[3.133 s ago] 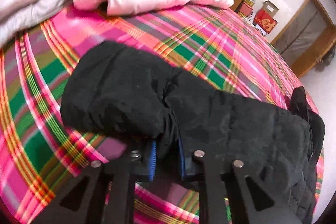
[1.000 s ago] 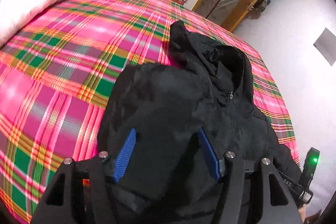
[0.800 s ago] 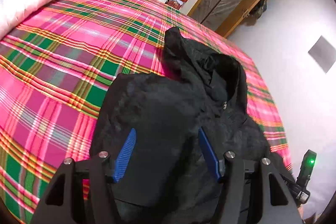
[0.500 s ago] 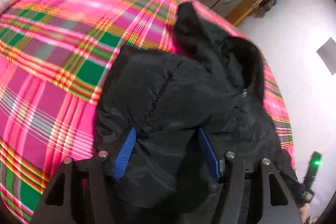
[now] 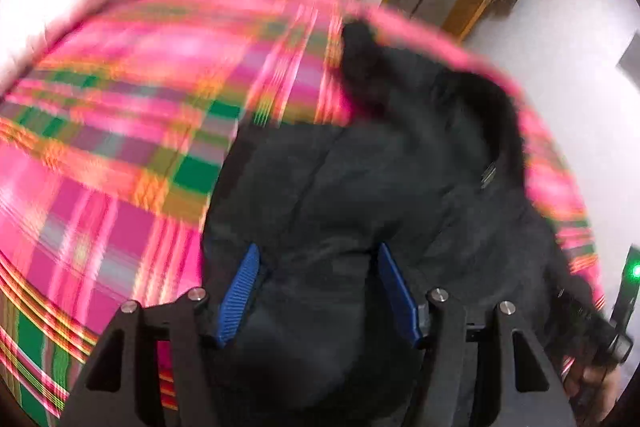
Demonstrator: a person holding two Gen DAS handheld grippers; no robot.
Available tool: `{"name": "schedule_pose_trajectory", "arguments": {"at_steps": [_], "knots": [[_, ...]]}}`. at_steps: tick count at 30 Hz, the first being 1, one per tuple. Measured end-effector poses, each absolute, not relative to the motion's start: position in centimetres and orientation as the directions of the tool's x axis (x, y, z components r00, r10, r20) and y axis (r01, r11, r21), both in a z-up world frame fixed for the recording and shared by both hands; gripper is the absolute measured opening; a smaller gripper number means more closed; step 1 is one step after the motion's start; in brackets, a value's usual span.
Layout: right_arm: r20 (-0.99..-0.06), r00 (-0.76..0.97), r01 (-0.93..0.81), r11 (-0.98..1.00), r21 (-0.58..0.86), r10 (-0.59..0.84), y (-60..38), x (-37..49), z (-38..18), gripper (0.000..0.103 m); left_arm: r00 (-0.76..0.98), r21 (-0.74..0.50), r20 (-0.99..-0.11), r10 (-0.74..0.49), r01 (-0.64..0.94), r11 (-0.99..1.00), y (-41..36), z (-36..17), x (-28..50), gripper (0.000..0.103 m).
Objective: Fold large clothes
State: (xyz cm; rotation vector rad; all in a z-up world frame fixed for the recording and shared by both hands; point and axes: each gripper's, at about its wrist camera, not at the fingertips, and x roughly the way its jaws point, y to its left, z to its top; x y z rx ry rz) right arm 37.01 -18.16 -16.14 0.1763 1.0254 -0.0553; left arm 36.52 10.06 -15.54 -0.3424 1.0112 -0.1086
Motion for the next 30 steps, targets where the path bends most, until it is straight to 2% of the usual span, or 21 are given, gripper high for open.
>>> {"name": "schedule_pose_trajectory", "arguments": {"at_steps": [2, 5, 9, 11, 13, 17, 20, 22, 23, 27, 30], "knots": [[-0.854, 0.518, 0.109, 0.988, 0.107, 0.036, -18.2, 37.2, -16.6, 0.018, 0.518, -0.333, -0.815, -0.261, -0.051, 0.941, 9.9, -17.1, 36.6, 0.069], [-0.864, 0.503, 0.104, 0.99, 0.099, 0.034, -18.3, 37.3, -16.1, 0.019, 0.517, -0.309, -0.821, -0.241, -0.048, 0.95, 9.7, -16.6, 36.6, 0.069], [-0.842, 0.539, 0.145, 0.982, 0.124, 0.027, -19.6, 33.5, -12.8, 0.02, 0.517, -0.287, -0.829, -0.213, -0.067, 0.956, 9.7, -15.0, 35.7, 0.069], [-0.826, 0.564, 0.164, 0.978, 0.129, 0.014, -20.8, 30.9, -11.3, 0.024, 0.529, -0.274, -0.826, -0.197, -0.071, 0.959, 9.5, -13.7, 34.7, 0.069], [-0.821, 0.571, 0.21, 0.968, 0.135, -0.009, -23.2, 27.9, -10.1, 0.033, 0.537, -0.273, -0.82, -0.197, -0.064, 0.96, 9.0, -12.4, 33.4, 0.069], [-0.818, 0.573, 0.339, 0.921, 0.191, -0.041, -28.6, 21.9, -8.2, 0.038, 0.57, -0.285, -0.794, -0.213, -0.039, 0.958, 7.6, -9.5, 29.6, 0.069], [-0.811, 0.583, 0.405, 0.885, 0.229, -0.057, -32.2, 18.6, -7.2, 0.049, 0.587, -0.288, -0.777, -0.226, -0.013, 0.958, 6.4, -7.8, 26.7, 0.069], [-0.809, 0.585, 0.446, 0.857, 0.257, -0.062, -34.9, 17.1, -7.3, 0.062, 0.595, -0.248, -0.777, -0.206, 0.011, 0.969, 5.6, -7.1, 25.2, 0.069], [-0.811, 0.581, 0.47, 0.842, 0.265, -0.069, -36.4, 16.7, -7.7, 0.064, 0.596, -0.225, -0.78, -0.192, 0.02, 0.974, 5.3, -6.8, 24.6, 0.069], [-0.83, 0.553, 0.578, 0.748, 0.326, -0.066, -42.1, 15.5, -10.7, 0.065, 0.595, -0.201, -0.787, -0.162, 0.001, 0.98, 4.9, -6.3, 24.8, 0.069], [-0.834, 0.548, 0.658, 0.652, 0.377, -0.07, -46.3, 14.3, -12.8, 0.065, 0.594, -0.224, -0.783, -0.184, 0.007, 0.975, 4.1, -6.1, 25.3, 0.069]]}}
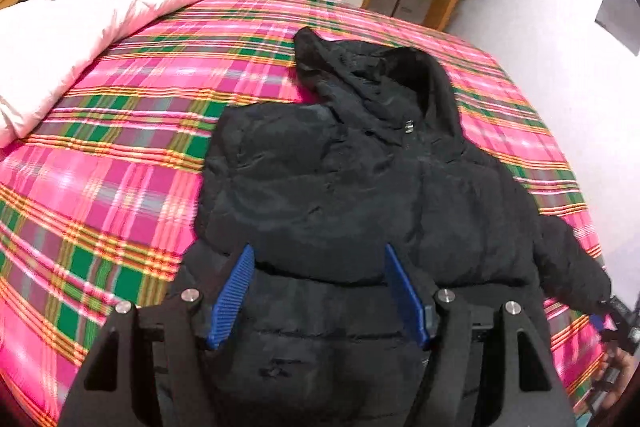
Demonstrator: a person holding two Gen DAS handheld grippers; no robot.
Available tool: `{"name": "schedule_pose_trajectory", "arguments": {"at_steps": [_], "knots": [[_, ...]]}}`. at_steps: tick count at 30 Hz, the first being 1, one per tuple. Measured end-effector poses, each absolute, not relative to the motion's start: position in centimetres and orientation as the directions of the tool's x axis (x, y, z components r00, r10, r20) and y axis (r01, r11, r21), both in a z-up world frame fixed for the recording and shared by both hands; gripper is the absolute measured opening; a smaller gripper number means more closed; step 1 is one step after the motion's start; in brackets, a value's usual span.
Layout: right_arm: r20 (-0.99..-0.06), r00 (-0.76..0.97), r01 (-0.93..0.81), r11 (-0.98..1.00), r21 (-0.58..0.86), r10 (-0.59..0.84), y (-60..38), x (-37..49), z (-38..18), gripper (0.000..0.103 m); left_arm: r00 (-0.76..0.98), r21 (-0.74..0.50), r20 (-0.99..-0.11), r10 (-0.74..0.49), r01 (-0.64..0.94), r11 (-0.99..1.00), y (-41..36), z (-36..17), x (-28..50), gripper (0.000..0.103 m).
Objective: Fold large clothes
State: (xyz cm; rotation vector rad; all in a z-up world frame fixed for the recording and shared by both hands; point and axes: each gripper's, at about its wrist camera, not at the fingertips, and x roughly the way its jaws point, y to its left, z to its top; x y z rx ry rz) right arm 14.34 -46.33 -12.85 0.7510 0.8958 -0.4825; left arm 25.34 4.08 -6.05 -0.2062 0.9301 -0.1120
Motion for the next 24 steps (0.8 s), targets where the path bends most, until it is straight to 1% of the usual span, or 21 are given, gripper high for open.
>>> {"name": "schedule_pose_trajectory", "arguments": {"at_steps": [4, 6, 10, 13, 15, 17, 18, 19, 22, 24], "knots": [[-0.826, 0.559, 0.722, 0.531, 0.444, -0.068, -50.6, 13.7, -15.6, 0.065, 0.59, -0.177, -0.788, -0.176, 0.057, 0.983, 2.5, -6.2, 24.7, 0.069], [-0.801, 0.596, 0.721, 0.478, 0.502, -0.057, -52.1, 13.6, -16.8, 0.065, 0.574, -0.16, -0.802, -0.166, 0.061, 0.985, 2.2, -6.5, 24.3, 0.069], [-0.737, 0.669, 0.691, 0.44, 0.573, -0.092, -53.7, 13.9, -17.0, 0.071, 0.555, -0.111, -0.823, -0.123, 0.056, 0.992, 2.0, -6.1, 23.4, 0.069], [-0.697, 0.707, 0.677, 0.401, 0.618, -0.119, -54.3, 13.7, -17.2, 0.071, 0.559, -0.108, -0.821, -0.118, 0.05, 0.993, 2.2, -5.5, 23.0, 0.069], [-0.694, 0.708, 0.679, 0.402, 0.615, -0.133, -54.7, 14.1, -16.9, 0.07, 0.567, -0.125, -0.811, -0.143, 0.071, 0.99, 2.2, -5.6, 23.0, 0.069], [-0.724, 0.668, 0.719, 0.404, 0.566, -0.174, -54.7, 14.2, -16.5, 0.052, 0.563, -0.133, -0.812, -0.152, 0.075, 0.988, 2.3, -6.5, 23.5, 0.069], [-0.73, 0.658, 0.729, 0.399, 0.557, -0.184, -54.6, 14.2, -16.5, 0.029, 0.558, -0.149, -0.814, -0.163, 0.072, 0.986, 2.5, -7.0, 23.9, 0.069], [-0.736, 0.652, 0.735, 0.389, 0.555, -0.182, -54.7, 14.2, -16.6, 0.022, 0.55, -0.167, -0.817, -0.175, 0.066, 0.984, 2.7, -7.5, 24.2, 0.069], [-0.739, 0.643, 0.737, 0.422, 0.527, -0.2, -53.3, 14.6, -14.7, 0.012, 0.524, -0.208, -0.828, -0.197, 0.039, 0.977, 3.8, -8.9, 25.0, 0.068], [-0.728, 0.652, 0.72, 0.475, 0.506, -0.214, -51.8, 15.2, -12.2, 0.01, 0.531, -0.215, -0.825, -0.192, 0.019, 0.976, 4.5, -8.7, 25.1, 0.068]]}}
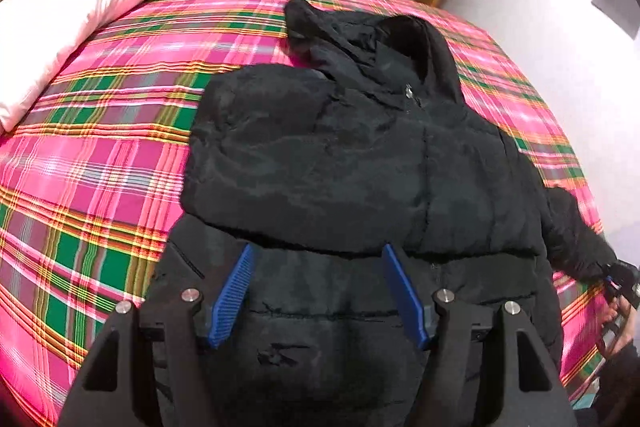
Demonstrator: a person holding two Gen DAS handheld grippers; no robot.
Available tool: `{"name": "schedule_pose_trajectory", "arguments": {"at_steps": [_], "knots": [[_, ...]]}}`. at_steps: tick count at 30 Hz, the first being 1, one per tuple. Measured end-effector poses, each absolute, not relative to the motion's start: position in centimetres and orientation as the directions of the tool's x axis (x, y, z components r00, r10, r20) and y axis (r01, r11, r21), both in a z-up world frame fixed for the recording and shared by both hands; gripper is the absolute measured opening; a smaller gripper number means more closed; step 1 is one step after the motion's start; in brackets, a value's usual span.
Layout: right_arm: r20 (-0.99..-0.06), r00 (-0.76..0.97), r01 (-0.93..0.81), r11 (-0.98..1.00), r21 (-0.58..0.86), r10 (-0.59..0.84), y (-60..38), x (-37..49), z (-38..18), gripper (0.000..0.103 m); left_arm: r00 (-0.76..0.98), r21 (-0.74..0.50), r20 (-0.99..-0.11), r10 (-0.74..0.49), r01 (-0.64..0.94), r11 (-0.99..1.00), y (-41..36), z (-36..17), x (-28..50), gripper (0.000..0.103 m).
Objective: Fold large clothes
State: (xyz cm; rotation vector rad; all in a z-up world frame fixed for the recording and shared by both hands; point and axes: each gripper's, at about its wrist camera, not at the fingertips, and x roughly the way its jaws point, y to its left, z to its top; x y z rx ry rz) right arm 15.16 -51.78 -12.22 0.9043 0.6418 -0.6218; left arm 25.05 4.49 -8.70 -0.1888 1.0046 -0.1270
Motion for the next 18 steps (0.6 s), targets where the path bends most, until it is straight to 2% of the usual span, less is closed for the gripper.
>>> {"name": "schedule_pose_trajectory", "arguments": {"at_steps": [5, 9, 13, 18], "knots": [[-0.663, 0.72, 0.605, 0.654, 0.455, -0.204, -45.7, 16.9, -3.8, 0.009, 0.561, -0.215, -0.808, -0.178, -0.001, 0.977, 5.1, -5.6, 24.5, 0.067], [-0.607, 0.785, 0.443, 0.796, 0.413, -0.122, -38.5, 19.6, 1.1, 0.008, 0.606, -0.248, -0.769, -0.204, 0.013, 0.969, 4.6, -3.1, 24.5, 0.068], [-0.58, 0.814, 0.281, 0.87, 0.406, 0.008, -31.2, 22.7, 1.8, 0.008, 0.601, -0.268, -0.765, -0.23, 0.026, 0.963, 4.4, -4.3, 25.7, 0.068], [-0.595, 0.774, 0.079, 0.901, 0.427, 0.215, -21.6, 26.6, -1.6, 0.008, 0.563, -0.277, -0.799, -0.214, -0.028, 0.96, 5.9, -5.8, 26.6, 0.067]]}}
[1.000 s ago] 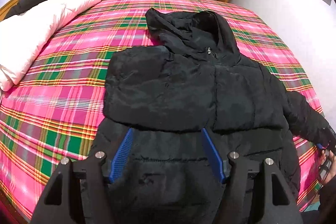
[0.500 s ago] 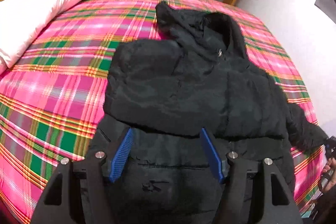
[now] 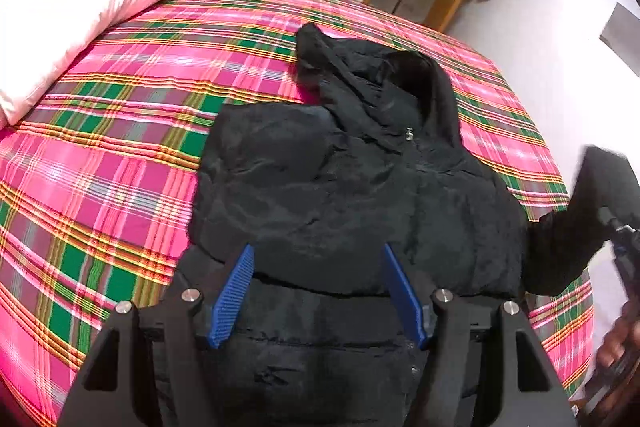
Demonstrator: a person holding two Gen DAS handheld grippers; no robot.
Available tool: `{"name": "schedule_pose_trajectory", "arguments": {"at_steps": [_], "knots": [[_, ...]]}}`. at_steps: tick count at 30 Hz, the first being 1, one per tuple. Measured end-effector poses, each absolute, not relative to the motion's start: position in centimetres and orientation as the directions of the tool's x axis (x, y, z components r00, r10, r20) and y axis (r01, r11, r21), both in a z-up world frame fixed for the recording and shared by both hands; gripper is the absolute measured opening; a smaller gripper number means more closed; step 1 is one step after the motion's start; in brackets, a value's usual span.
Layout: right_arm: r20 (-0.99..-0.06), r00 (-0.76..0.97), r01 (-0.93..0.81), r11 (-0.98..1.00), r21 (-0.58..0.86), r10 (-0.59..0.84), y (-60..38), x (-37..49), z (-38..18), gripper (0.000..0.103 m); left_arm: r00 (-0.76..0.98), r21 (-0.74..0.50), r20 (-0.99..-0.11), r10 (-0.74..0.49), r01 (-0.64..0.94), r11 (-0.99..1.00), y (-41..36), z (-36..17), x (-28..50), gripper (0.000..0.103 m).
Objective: Fold large clothes
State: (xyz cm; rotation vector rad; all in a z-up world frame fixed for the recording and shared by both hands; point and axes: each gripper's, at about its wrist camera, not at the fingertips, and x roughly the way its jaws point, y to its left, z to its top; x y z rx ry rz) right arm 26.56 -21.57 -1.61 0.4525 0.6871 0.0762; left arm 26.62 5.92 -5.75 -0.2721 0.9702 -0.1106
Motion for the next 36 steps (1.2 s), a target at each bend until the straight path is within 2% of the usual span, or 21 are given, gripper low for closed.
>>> {"name": "schedule_pose_trajectory", "arguments": {"at_steps": [3, 7, 9, 11, 12, 13, 14, 15, 18, 19, 23, 28, 30, 31, 32, 33, 34, 35, 36], "knots": [[-0.642, 0.692, -0.026, 0.9, 0.436, 0.331, -15.8, 28.8, -5.9, 0.008, 0.584, -0.264, -0.787, -0.196, -0.033, 0.964, 6.8, -5.6, 26.3, 0.067], [-0.735, 0.535, -0.104, 0.896, 0.432, 0.417, -10.7, 30.3, -11.7, 0.008, 0.567, -0.271, -0.801, -0.192, -0.058, 0.961, 7.7, -7.0, 26.8, 0.067], [-0.77, 0.486, -0.134, 0.906, 0.402, 0.413, -9.1, 30.9, -13.4, 0.014, 0.544, -0.301, -0.812, -0.213, -0.077, 0.95, 7.8, -8.0, 27.5, 0.067], [-0.759, 0.484, -0.156, 0.896, 0.415, 0.436, -8.8, 30.9, -13.5, 0.026, 0.526, -0.354, -0.808, -0.266, -0.072, 0.932, 7.6, -8.5, 28.2, 0.067], [-0.751, 0.482, -0.169, 0.889, 0.426, 0.452, -9.0, 30.3, -13.1, 0.04, 0.524, -0.369, -0.803, -0.284, -0.065, 0.927, 7.3, -8.6, 28.4, 0.067], [-0.736, 0.483, -0.189, 0.877, 0.441, 0.474, -8.8, 30.2, -12.5, 0.059, 0.524, -0.379, -0.799, -0.295, -0.059, 0.923, 7.1, -8.5, 28.6, 0.068], [-0.718, 0.49, -0.209, 0.866, 0.454, 0.495, -8.7, 30.0, -11.6, 0.067, 0.53, -0.391, -0.791, -0.306, -0.053, 0.919, 6.9, -8.4, 28.8, 0.068], [-0.698, 0.501, -0.232, 0.856, 0.461, 0.512, -8.9, 29.4, -10.3, 0.071, 0.54, -0.405, -0.78, -0.317, -0.049, 0.913, 6.8, -8.2, 28.9, 0.068], [-0.656, 0.547, -0.272, 0.851, 0.449, 0.52, -10.3, 27.2, -7.5, 0.071, 0.57, -0.462, -0.737, -0.363, -0.033, 0.886, 6.8, -7.4, 29.0, 0.069], [-0.65, 0.577, -0.265, 0.865, 0.425, 0.496, -10.9, 26.8, -6.7, 0.071, 0.574, -0.48, -0.725, -0.381, -0.024, 0.877, 6.8, -7.4, 29.0, 0.073], [-0.669, 0.649, -0.113, 0.916, 0.386, 0.362, -15.7, 26.6, -5.6, 0.071, 0.502, -0.554, -0.716, -0.485, 0.015, 0.833, 5.2, -9.1, 30.2, 0.079], [-0.709, 0.67, 0.082, 0.928, 0.365, 0.22, -22.1, 26.9, -6.3, 0.071, 0.418, -0.537, -0.773, -0.478, -0.028, 0.843, 3.1, -12.8, 32.4, 0.079], [-0.732, 0.657, 0.125, 0.931, 0.343, 0.181, -23.5, 27.4, -6.6, 0.07, 0.408, -0.572, -0.759, -0.506, -0.049, 0.819, 2.8, -13.5, 32.9, 0.078], [-0.74, 0.65, 0.142, 0.93, 0.34, 0.172, -24.1, 27.8, -7.1, 0.067, 0.406, -0.586, -0.749, -0.524, -0.036, 0.81, 2.5, -13.5, 33.0, 0.078], [-0.75, 0.641, 0.158, 0.928, 0.338, 0.164, -24.9, 28.4, -7.4, 0.064, 0.404, -0.583, -0.744, -0.533, -0.003, 0.812, 1.7, -13.3, 33.1, 0.066], [-0.762, 0.629, 0.176, 0.926, 0.334, 0.156, -25.5, 28.6, -7.7, 0.056, 0.408, -0.57, -0.743, -0.531, 0.031, 0.821, 1.1, -13.0, 33.1, 0.051], [-0.767, 0.622, 0.186, 0.923, 0.337, 0.154, -26.0, 28.8, -7.9, 0.049, 0.415, -0.542, -0.751, -0.513, 0.056, 0.839, 0.5, -12.7, 33.0, 0.023], [-0.768, 0.623, 0.191, 0.924, 0.332, 0.147, -26.3, 28.9, -8.0, 0.044, 0.428, -0.52, -0.755, -0.496, 0.068, 0.851, 0.3, -12.4, 33.0, 0.014], [-0.768, 0.627, 0.195, 0.929, 0.315, 0.129, -26.5, 28.7, -7.9, 0.036, 0.457, -0.51, -0.745, -0.485, 0.079, 0.857, 0.5, -11.9, 32.8, 0.012]]}}
